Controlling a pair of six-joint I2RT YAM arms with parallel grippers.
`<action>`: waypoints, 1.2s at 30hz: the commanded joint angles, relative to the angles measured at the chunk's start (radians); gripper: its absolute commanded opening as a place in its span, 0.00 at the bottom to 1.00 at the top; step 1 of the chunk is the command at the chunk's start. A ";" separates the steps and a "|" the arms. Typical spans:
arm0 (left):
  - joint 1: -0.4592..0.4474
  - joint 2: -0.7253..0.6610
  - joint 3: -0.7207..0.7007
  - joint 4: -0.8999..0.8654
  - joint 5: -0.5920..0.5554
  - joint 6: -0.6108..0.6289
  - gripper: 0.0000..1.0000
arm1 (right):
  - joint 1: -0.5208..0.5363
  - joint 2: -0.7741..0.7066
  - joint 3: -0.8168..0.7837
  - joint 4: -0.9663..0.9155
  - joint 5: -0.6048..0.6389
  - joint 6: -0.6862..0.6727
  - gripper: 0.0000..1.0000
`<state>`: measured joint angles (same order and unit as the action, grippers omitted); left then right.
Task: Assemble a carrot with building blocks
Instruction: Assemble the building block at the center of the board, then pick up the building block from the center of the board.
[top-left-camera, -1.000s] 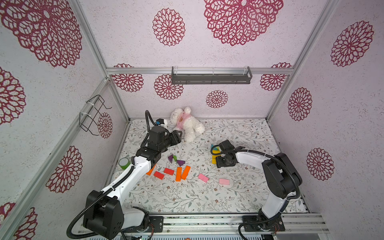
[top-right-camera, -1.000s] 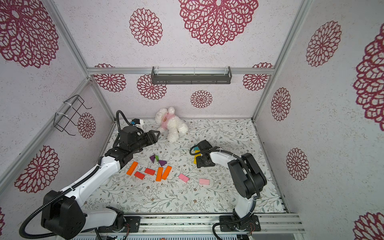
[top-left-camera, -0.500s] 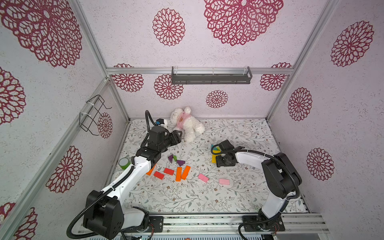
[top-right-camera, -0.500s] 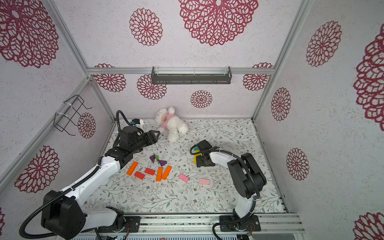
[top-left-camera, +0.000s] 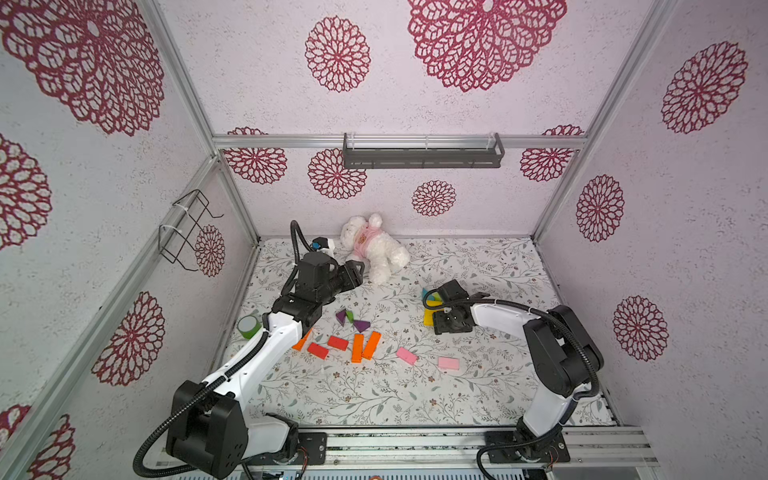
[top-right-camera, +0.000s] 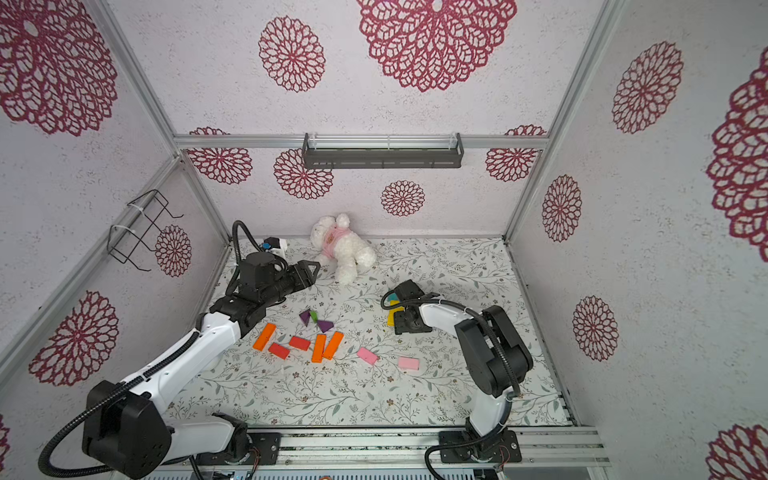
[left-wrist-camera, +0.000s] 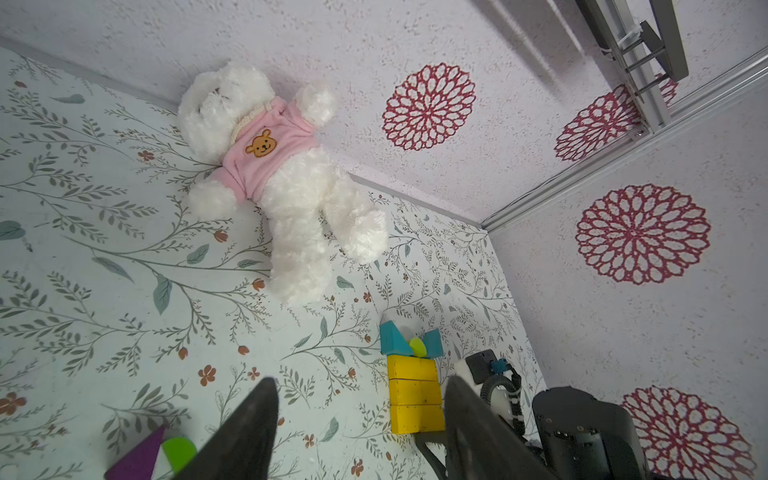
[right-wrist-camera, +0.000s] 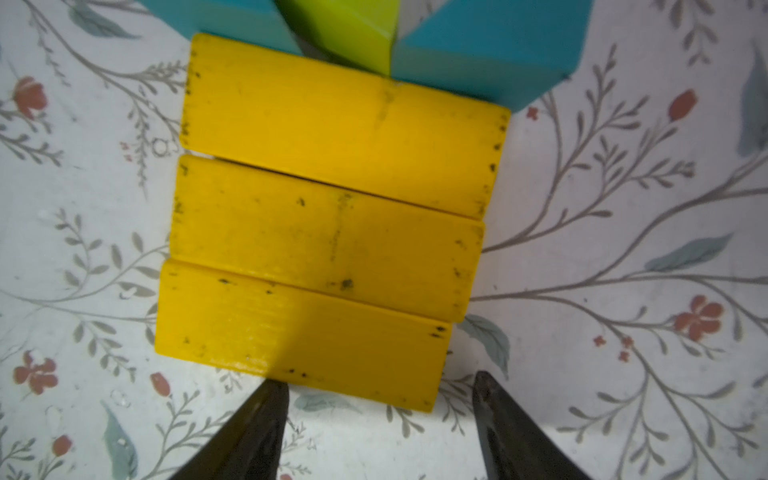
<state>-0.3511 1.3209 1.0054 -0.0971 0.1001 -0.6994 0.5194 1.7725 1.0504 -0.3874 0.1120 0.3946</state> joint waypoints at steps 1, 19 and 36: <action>-0.002 0.008 0.017 -0.006 -0.001 0.003 0.66 | -0.007 -0.036 0.011 -0.026 0.035 0.016 0.72; -0.005 -0.004 0.018 -0.006 0.004 0.001 0.66 | 0.122 -0.321 -0.078 -0.249 -0.009 -0.004 0.82; -0.008 -0.001 0.020 -0.006 0.005 0.005 0.66 | 0.226 -0.380 -0.304 -0.257 -0.074 0.093 0.86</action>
<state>-0.3538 1.3209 1.0050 -0.0971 0.1040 -0.6998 0.7406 1.3643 0.7475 -0.6415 0.0223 0.4572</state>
